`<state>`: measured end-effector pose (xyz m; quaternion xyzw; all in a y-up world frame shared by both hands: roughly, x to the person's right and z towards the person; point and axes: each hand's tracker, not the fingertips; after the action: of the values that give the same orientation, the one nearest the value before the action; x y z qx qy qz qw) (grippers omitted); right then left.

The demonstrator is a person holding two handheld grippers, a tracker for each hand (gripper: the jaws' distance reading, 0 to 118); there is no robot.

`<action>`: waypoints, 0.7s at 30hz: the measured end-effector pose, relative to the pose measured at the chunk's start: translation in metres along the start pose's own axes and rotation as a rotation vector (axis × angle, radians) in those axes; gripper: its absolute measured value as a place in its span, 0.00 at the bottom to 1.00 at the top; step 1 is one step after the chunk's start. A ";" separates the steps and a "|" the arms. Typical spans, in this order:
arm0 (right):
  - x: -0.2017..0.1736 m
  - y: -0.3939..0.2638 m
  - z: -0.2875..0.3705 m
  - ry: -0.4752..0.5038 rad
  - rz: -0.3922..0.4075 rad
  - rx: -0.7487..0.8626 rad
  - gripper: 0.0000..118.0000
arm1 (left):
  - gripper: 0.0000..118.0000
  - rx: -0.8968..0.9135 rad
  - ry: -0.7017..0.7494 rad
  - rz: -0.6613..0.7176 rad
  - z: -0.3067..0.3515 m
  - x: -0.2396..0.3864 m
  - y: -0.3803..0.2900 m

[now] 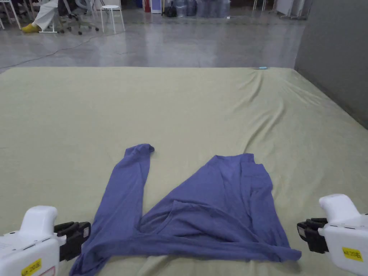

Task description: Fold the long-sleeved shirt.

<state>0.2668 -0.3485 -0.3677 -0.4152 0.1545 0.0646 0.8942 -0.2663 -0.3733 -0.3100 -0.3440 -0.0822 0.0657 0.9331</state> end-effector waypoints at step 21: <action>0.022 0.073 -0.071 0.002 -0.002 -0.037 0.00 | 0.06 -0.184 0.035 -0.005 -0.092 -0.006 -0.034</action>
<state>0.2541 -0.3553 -0.4711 -0.4319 0.1536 0.0665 0.8862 -0.2519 -0.4577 -0.3572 -0.4293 -0.0727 0.0494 0.8989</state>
